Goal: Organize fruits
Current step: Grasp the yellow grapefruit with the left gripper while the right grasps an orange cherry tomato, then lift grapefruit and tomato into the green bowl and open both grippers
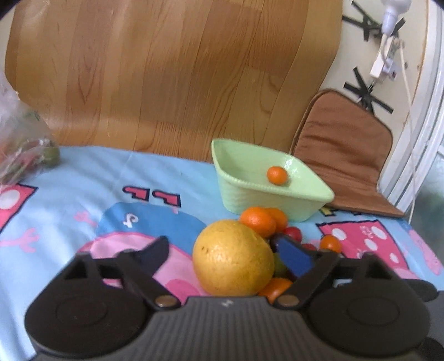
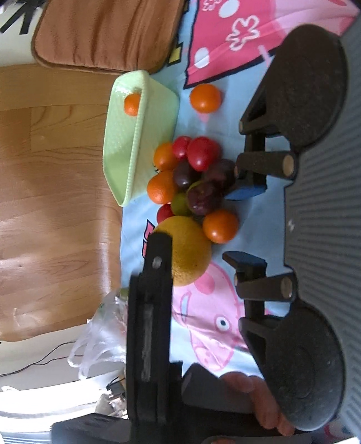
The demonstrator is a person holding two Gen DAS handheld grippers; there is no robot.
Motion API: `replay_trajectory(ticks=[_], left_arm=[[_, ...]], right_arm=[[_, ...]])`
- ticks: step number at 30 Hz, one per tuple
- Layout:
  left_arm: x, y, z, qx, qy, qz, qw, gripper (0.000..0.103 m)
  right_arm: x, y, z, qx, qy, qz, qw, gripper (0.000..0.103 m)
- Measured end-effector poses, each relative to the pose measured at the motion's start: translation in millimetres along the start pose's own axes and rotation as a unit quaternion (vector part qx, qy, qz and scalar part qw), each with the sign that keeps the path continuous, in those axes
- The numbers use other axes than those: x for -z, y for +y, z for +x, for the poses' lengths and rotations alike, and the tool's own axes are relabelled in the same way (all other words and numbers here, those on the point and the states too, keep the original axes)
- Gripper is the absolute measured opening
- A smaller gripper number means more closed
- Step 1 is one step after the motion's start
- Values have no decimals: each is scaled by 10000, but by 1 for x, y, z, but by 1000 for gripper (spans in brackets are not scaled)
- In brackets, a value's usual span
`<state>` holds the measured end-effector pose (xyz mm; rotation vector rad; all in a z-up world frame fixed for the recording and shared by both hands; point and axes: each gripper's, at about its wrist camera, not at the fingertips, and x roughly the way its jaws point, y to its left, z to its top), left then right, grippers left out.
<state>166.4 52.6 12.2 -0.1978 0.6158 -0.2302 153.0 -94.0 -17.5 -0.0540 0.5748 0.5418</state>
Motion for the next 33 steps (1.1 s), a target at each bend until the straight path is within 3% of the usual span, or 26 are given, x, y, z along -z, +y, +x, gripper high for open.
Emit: replay_trajectory(ticks=[1, 3, 14, 22, 26, 28, 31, 33], left_arm=[[1, 2, 0, 153, 15, -101, 9998, 65], [4, 1, -4, 133, -19, -113, 9998, 65], [40, 2, -63, 326, -24, -334, 9989, 63], [52, -14, -72, 416, 35, -292, 9987, 63], [53, -12, -74, 448, 86, -348, 9984, 63], [51, -5, -79, 596, 93, -497, 9969, 70], [45, 4, -90, 820, -93, -629, 9946, 77], [40, 7, -91, 907, -142, -638, 9937, 79]], right_arm=[[2, -1, 1, 41, -6, -25, 10000, 41], [3, -1, 1, 46, -25, -40, 10000, 30], [36, -17, -53, 187, -233, -27, 9995, 29], [45, -33, -61, 442, -258, 193, 9985, 31], [45, -28, -66, 592, -400, 93, 9974, 48], [47, -24, -77, 614, -688, 28, 9957, 49], [48, -13, -91, 256, -962, -324, 9945, 59], [47, -1, -92, -42, -921, -652, 9936, 66]])
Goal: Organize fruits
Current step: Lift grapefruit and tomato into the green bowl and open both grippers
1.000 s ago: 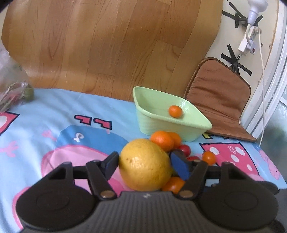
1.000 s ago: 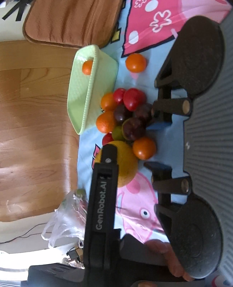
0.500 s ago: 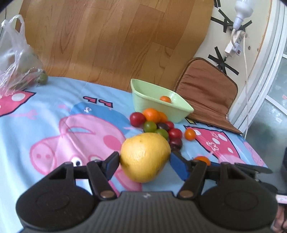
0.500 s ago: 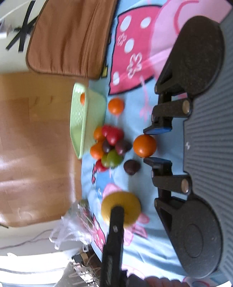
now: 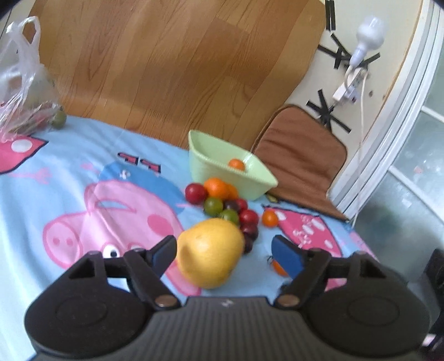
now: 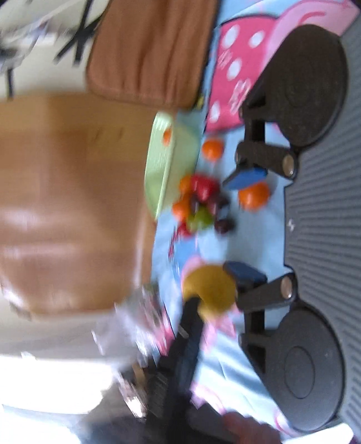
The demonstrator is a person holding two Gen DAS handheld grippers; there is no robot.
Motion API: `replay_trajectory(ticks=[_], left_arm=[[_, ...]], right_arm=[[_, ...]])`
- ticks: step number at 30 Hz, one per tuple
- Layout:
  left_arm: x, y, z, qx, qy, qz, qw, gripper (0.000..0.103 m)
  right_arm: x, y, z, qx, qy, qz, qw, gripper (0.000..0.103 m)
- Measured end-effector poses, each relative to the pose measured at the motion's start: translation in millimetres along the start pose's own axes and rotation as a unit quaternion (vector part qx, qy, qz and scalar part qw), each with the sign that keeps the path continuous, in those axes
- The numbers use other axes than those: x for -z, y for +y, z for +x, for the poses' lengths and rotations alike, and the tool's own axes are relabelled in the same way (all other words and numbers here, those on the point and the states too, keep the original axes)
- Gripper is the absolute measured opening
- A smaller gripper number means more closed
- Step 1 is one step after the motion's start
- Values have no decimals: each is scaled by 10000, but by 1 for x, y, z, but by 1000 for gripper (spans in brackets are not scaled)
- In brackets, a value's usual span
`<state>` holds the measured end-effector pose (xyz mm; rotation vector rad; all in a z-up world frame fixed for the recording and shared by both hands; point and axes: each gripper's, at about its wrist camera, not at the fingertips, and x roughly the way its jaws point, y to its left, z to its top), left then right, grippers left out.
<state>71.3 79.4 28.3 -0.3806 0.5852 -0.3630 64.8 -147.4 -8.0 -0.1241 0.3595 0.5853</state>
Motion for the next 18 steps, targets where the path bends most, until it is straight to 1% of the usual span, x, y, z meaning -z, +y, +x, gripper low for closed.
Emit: replay_trajectory(ticks=[1, 3, 4, 5, 6, 8, 10, 11, 12, 13, 14, 16, 17, 18], left_arm=[[-2, 0, 2, -1, 24, 34, 10000, 82], [-5, -2, 10, -118, 101, 150, 9998, 86], [-5, -2, 15, -231, 117, 214, 9994, 86], [-6, -2, 19, -343, 112, 267, 9990, 84], [-6, -1, 21, -427, 92, 295, 9986, 81], [-7, 3, 20, -464, -24, 340, 9983, 60], [-8, 6, 17, -367, -83, 359, 9987, 53], [-8, 6, 16, -320, -73, 361, 9988, 53], [-9, 7, 16, -377, -64, 381, 9985, 53], [-9, 7, 18, -430, -39, 403, 9983, 58], [-10, 11, 22, -394, 114, 301, 9987, 66], [-10, 20, 31, -286, 301, 18, 9991, 67], [-9, 24, 36, -310, 346, -60, 9989, 70], [-9, 29, 39, -240, 359, -148, 9990, 69]], right_arm=[[-2, 7, 3, -204, 56, -119, 9997, 67], [-5, 16, 14, -457, 197, -197, 9986, 74], [-9, 21, 24, -510, 283, -203, 9981, 74], [-12, 24, 33, -540, 343, -173, 9978, 75], [-16, 25, 45, -565, 426, -95, 9974, 75], [-22, 27, 64, -599, 586, 59, 9965, 75], [-25, 33, 79, -758, 638, 90, 9950, 72], [-25, 36, 88, -849, 715, 90, 9938, 65], [-24, 39, 92, -824, 781, 98, 9935, 62], [-24, 41, 92, -712, 743, 89, 9946, 61], [-25, 40, 92, -770, 716, 138, 9944, 61], [-25, 34, 92, -854, 680, 302, 9936, 60], [-25, 32, 92, -890, 685, 384, 9929, 61], [-25, 30, 91, -921, 694, 442, 9923, 61]])
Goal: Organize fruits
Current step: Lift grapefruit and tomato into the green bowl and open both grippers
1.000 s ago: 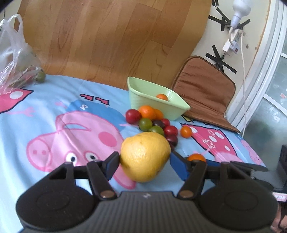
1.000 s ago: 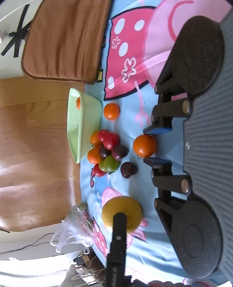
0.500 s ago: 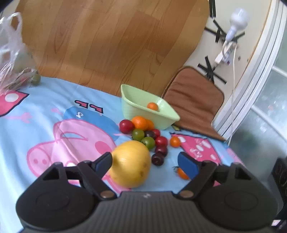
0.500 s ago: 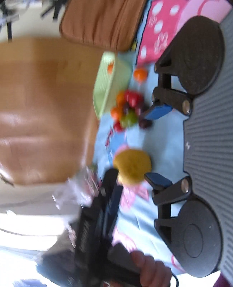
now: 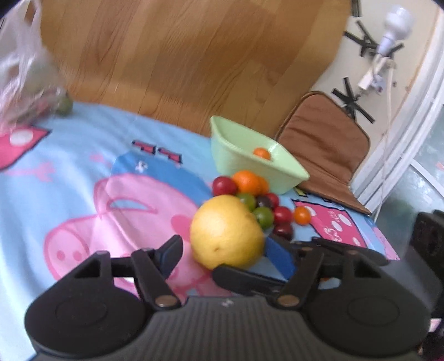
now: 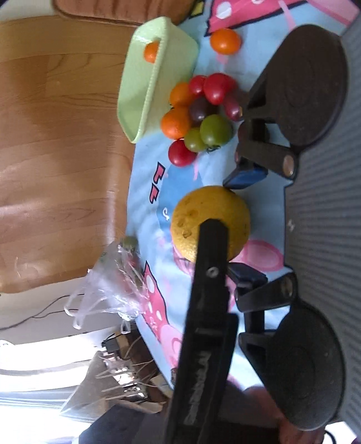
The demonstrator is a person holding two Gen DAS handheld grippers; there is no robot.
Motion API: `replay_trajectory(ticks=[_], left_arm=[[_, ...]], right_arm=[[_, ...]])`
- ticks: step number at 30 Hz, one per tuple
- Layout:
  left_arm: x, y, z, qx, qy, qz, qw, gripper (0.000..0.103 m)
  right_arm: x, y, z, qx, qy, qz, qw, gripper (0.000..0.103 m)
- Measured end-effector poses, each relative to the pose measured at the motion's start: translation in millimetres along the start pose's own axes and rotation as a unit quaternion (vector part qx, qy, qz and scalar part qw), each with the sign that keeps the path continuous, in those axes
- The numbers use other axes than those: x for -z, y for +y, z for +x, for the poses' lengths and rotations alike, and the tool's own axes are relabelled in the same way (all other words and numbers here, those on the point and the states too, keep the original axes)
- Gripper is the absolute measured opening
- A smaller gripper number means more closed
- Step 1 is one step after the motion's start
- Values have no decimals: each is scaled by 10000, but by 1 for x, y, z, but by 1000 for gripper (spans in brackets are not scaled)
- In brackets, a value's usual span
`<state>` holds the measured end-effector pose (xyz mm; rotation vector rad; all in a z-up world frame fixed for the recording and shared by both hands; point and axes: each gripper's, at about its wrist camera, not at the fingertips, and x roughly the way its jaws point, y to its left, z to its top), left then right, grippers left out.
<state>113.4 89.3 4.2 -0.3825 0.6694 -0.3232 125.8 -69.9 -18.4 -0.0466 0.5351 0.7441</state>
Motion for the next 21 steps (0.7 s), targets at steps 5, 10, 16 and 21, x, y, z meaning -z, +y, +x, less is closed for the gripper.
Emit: replay_trajectory(ticks=[5, 10, 16, 21], left_arm=[[-5, -4, 4, 142, -17, -113, 9998, 62], [-34, -30, 8, 376, -180, 184, 9990, 62], [-88, -70, 64, 736, -211, 495, 9958, 62], [-113, -84, 128, 841, 91, 475, 9953, 60]], right_arm=[[-2, -5, -2, 35, -37, 160, 9999, 60], [-9, -10, -22, 220, -464, 61, 9987, 59], [-48, -57, -38, 749, -980, 212, 9921, 59], [-69, -114, -28, 1226, -867, 350, 9880, 59]])
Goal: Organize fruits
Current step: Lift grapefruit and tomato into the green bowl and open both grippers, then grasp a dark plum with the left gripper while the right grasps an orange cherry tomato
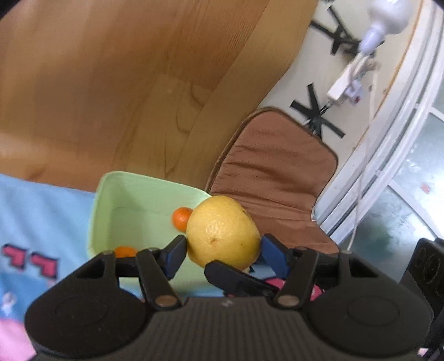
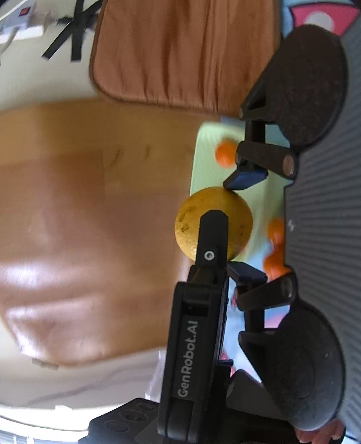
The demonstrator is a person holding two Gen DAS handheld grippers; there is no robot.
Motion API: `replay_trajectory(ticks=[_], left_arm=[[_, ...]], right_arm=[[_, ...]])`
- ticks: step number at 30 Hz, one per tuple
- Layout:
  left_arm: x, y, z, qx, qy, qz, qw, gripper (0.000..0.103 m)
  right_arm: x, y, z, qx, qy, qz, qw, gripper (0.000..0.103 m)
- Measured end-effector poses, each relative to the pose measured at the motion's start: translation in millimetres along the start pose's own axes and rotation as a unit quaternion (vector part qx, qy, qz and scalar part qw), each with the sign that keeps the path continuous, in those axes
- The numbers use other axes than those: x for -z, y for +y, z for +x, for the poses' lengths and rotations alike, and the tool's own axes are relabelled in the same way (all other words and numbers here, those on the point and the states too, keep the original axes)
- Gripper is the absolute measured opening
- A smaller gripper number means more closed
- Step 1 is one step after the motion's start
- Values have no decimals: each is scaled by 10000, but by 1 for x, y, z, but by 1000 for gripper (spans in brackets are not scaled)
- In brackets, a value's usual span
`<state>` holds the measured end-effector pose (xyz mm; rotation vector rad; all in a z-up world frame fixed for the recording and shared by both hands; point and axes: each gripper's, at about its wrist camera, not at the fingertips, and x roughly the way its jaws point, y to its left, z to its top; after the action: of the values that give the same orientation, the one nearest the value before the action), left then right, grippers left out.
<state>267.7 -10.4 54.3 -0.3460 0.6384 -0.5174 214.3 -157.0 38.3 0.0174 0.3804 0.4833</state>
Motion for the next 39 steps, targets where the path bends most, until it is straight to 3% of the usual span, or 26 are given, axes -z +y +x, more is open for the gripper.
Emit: replay_trajectory(ticks=[8, 12, 16, 20, 22, 24, 27, 31, 36, 37, 39], left_arm=[[-3, 11, 50, -333, 473, -44, 9983, 62], [1, 12, 45, -363, 466, -50, 9982, 63], [4, 1, 5, -196, 141, 67, 9997, 63], [29, -5, -49, -40, -121, 289, 9995, 63], [50, -3, -71, -83, -150, 384, 9991, 62], [72, -1, -85, -220, -101, 440, 9987, 61], [101, 1, -94, -476, 65, 514, 9975, 60], [121, 0, -90, -669, 246, 541, 9960, 60], [127, -4, -72, -958, 300, 673, 9927, 60], [128, -5, -70, -997, 324, 706, 9920, 58], [129, -8, -71, -966, 293, 798, 9917, 45]], right_arm=[[3, -34, 47, 224, 513, 116, 9984, 60], [5, -32, 48, 195, 402, 104, 9989, 61], [5, -27, 30, 240, 228, 59, 9994, 60], [15, -31, -12, 85, 42, 256, 9996, 59], [27, -30, -34, -69, 55, 371, 9993, 51], [44, -25, -56, -216, 135, 376, 9990, 38], [70, -8, -81, -199, 165, 144, 9996, 29], [94, 18, -94, -150, 345, -250, 9990, 29], [100, 23, -88, -157, 536, -122, 9984, 30], [99, 22, -87, -155, 534, -106, 9984, 30], [96, 22, -84, -167, 559, -75, 9983, 33]])
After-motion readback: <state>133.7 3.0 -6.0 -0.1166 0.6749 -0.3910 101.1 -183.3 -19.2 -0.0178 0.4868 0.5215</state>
